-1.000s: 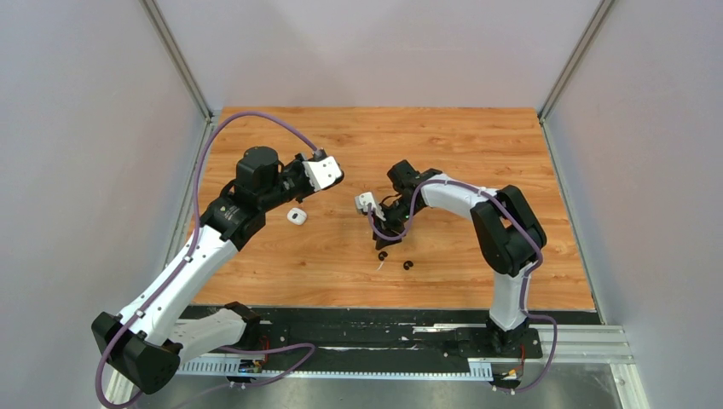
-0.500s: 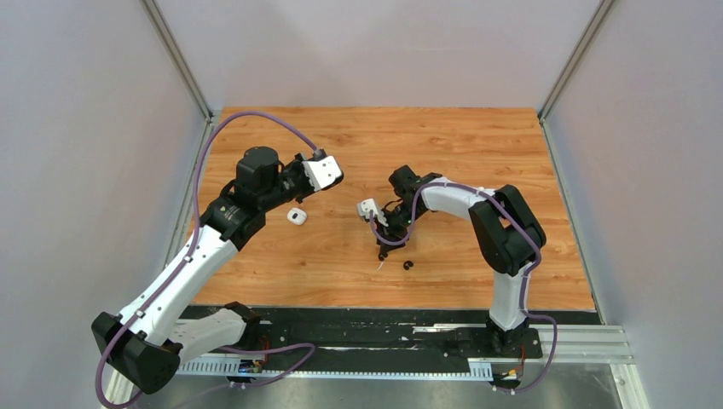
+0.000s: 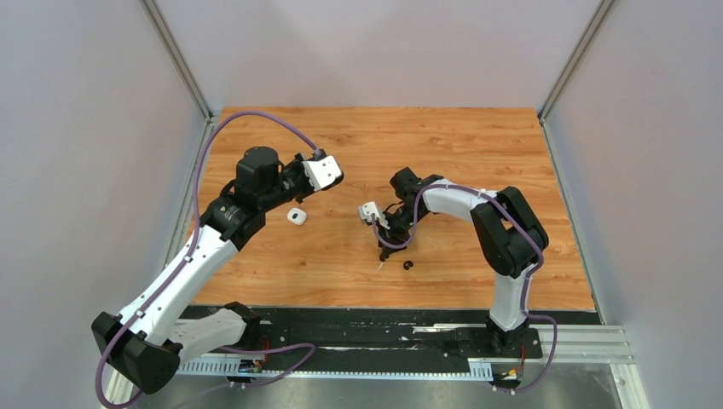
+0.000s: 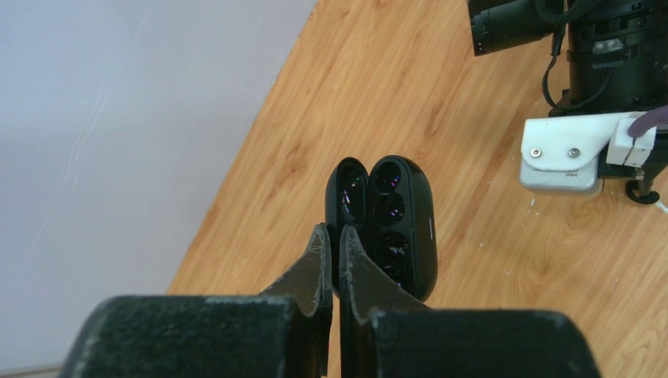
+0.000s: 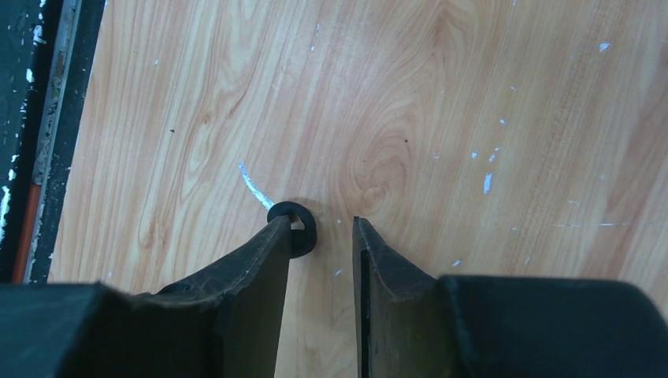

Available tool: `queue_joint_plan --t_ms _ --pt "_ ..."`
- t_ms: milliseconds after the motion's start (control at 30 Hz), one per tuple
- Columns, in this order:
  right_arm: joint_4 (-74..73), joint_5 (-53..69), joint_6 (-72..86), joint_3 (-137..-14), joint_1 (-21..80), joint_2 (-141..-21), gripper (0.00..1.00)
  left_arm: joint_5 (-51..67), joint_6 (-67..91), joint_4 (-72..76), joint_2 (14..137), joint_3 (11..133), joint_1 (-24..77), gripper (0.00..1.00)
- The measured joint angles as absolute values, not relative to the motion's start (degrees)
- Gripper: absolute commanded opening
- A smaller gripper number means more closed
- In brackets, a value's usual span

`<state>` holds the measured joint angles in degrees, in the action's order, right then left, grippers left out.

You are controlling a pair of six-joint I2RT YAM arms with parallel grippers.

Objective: Insert the wireless bluetooth earbuds into the charging case
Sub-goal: Pick up the earbud from the center of the board.

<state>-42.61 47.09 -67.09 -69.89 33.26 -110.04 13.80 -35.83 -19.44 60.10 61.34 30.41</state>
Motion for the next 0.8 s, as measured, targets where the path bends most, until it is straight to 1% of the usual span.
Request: queue_joint_plan --t_ms 67,233,333,433,633,733,800 --pt "-42.8 47.1 -67.2 -69.5 33.3 -109.7 0.31 13.8 -35.8 -19.4 60.1 61.3 30.4 0.00" --pt "-44.6 47.2 -67.2 -69.0 33.3 -109.4 0.20 13.8 -35.4 -19.4 60.1 61.3 30.4 0.00" --pt "-45.6 47.2 -67.2 -69.0 33.3 -109.4 0.12 13.8 -35.2 -19.4 60.1 61.3 30.4 0.00" --pt "-45.9 47.5 -67.2 -69.1 33.3 -109.4 0.01 13.8 -35.1 -19.4 60.1 61.3 30.4 0.00" --pt "-47.0 47.5 -65.8 -70.6 33.1 -108.9 0.00 14.3 -34.9 -19.5 60.1 61.3 30.4 0.00" --pt "-47.8 47.8 -64.4 -72.1 32.5 -105.4 0.00 15.1 -34.7 -19.6 60.4 61.3 30.4 0.00" --pt "-48.1 48.6 -63.2 -74.5 31.4 -100.8 0.00 15.7 -34.5 -20.0 61.4 61.5 30.4 0.00"
